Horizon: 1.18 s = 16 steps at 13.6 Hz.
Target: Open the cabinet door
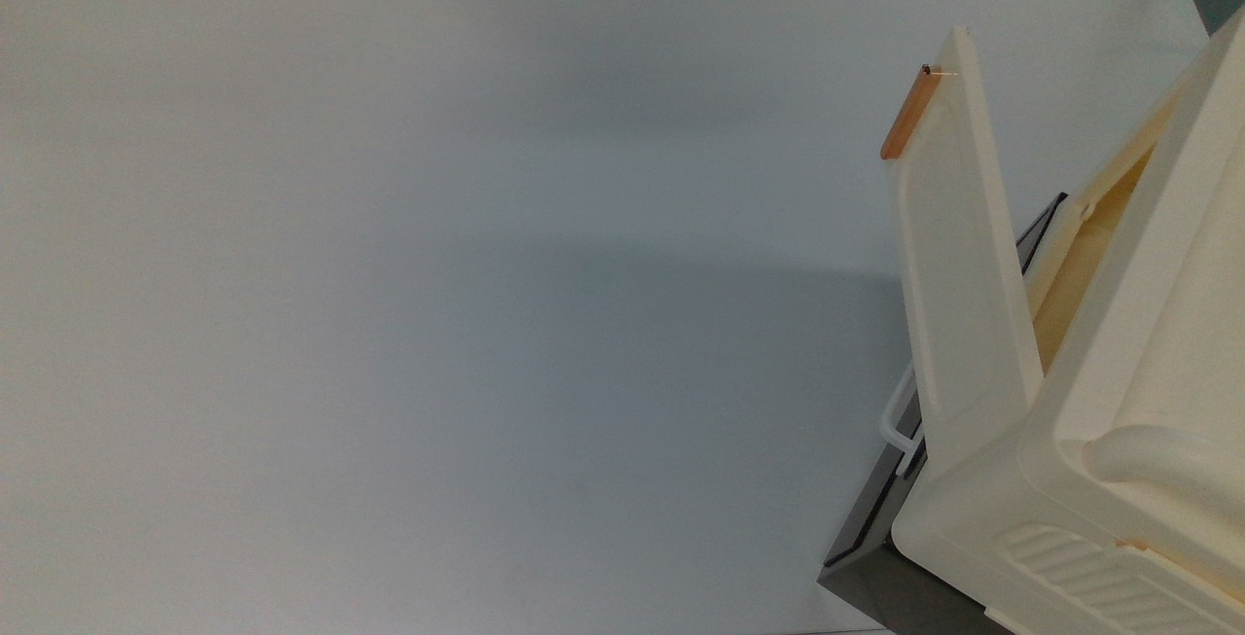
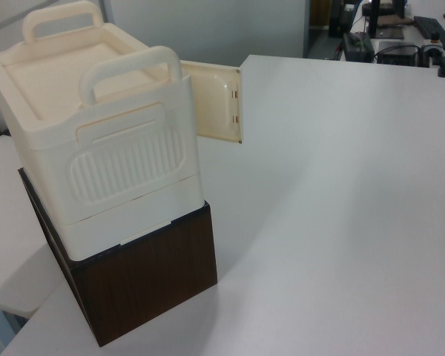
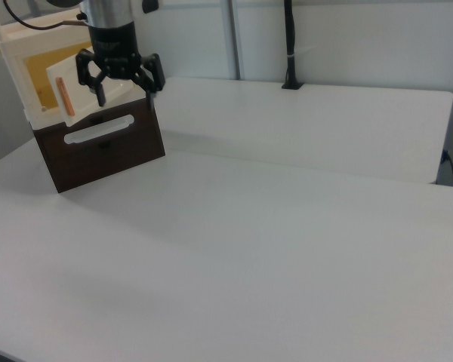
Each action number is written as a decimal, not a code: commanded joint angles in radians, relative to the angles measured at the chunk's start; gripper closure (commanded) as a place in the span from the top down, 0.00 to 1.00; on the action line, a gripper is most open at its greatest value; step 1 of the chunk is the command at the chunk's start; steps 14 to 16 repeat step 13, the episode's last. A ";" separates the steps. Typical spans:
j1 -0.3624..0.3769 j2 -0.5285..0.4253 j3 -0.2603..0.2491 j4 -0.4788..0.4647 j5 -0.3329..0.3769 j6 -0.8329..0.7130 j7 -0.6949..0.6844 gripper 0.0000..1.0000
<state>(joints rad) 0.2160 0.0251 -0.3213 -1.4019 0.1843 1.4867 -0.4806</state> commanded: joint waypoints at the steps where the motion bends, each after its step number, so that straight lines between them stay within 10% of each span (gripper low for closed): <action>1: -0.184 -0.094 0.193 -0.118 -0.217 0.001 0.509 1.00; 3: -0.239 -0.105 0.254 -0.143 -0.299 0.004 0.724 1.00; 16: -0.273 -0.060 0.255 -0.161 -0.252 0.072 0.668 1.00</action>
